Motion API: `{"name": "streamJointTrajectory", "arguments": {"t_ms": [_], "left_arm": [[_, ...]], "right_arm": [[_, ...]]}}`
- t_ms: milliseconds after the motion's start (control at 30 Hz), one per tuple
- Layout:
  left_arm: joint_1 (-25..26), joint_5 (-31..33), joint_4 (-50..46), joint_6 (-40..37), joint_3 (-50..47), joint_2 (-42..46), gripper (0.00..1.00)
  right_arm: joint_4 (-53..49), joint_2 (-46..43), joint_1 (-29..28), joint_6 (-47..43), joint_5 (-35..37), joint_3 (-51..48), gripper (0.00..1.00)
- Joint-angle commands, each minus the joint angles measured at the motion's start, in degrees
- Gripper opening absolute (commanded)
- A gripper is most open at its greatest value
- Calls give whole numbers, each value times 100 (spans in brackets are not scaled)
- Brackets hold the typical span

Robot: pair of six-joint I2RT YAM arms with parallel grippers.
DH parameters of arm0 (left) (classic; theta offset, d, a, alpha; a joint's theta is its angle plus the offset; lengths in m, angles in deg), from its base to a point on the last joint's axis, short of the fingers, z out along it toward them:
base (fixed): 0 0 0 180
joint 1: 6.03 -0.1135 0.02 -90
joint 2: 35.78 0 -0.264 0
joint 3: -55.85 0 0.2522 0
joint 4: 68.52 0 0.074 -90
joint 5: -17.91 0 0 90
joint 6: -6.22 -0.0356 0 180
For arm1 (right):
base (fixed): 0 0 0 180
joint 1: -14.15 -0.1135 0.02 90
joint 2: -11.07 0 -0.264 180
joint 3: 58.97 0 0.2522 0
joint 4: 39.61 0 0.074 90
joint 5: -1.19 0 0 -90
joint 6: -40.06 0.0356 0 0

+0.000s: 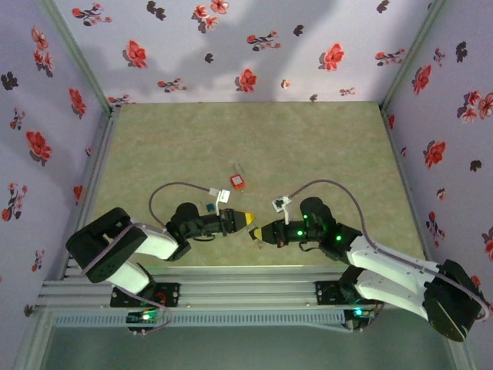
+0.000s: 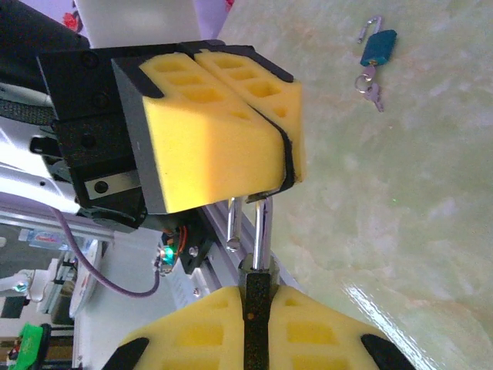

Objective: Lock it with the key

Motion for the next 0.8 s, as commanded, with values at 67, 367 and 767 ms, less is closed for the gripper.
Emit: {"name": "streamJointTrajectory", "arguments": {"t_ms": [67, 367, 767], "left_arm": [[74, 128, -556, -520, -161, -303, 0], [100, 17, -536, -633, -210, -152, 0], [293, -265, -493, -668, -63, -205, 0]], "right_arm": [[1690, -304, -18, 262, -909, 182, 0], [2309, -353, -16, 451, -1275, 112, 0], [2865, -574, -8, 563, -1495, 54, 0]]}}
